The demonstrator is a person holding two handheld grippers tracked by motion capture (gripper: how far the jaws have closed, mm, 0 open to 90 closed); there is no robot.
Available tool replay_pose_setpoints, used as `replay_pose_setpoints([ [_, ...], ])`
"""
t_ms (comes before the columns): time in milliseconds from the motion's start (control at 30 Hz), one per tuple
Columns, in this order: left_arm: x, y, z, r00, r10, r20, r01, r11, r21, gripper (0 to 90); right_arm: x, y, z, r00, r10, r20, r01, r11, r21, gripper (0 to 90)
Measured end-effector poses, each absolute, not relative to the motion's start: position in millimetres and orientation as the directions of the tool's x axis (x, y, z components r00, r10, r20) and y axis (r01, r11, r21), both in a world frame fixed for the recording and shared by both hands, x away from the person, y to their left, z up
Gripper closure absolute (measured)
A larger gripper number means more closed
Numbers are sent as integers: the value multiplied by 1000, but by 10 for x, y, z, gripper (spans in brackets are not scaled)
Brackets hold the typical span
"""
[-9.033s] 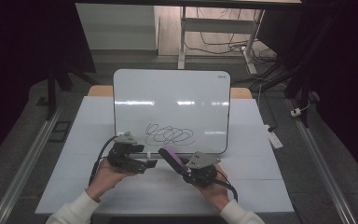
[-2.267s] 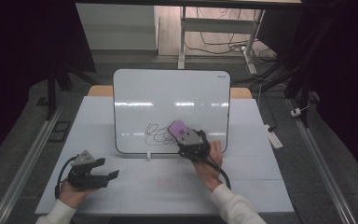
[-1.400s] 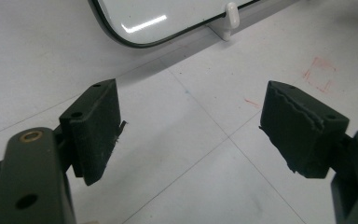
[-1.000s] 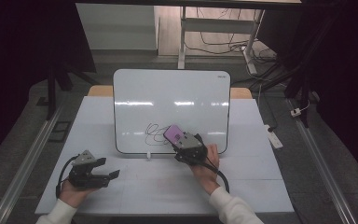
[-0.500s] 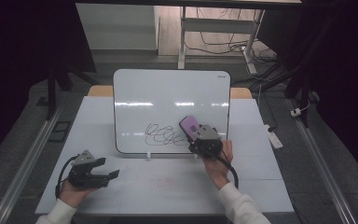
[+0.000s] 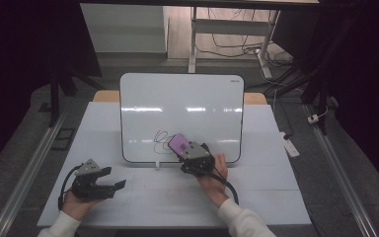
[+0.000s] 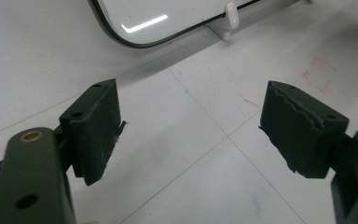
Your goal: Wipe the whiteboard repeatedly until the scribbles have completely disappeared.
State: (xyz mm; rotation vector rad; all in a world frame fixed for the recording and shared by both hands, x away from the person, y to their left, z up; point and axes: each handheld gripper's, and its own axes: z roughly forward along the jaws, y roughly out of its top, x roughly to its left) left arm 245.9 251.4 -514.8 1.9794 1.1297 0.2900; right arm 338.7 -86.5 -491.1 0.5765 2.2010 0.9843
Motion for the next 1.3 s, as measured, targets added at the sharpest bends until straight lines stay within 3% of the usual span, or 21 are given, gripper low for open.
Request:
replay_pose_setpoints([
  [233,2456,2513,-5145,571,800,-185,610,-262,748,213,3565,-1233,-4690,-588,729,-351,169,535,828,397],
  [400,2462,2512,-5149,569,801,-187,612,-261,747,213,3598,-1261,-4660,-571,741,-352,167,525,835,397],
  [900,2443,2507,-5135,574,798,-185,607,-263,750,213,3321,-488,-5016,-723,569,-392,80,633,770,398],
  [1000,2446,2529,-5141,568,801,-190,610,-255,750,214,3363,-582,-4956,-711,595,-375,101,614,783,397],
  [1300,2451,2524,-5134,569,800,-190,609,-255,751,214,3647,-1337,-4610,-530,774,-347,164,494,854,397],
])
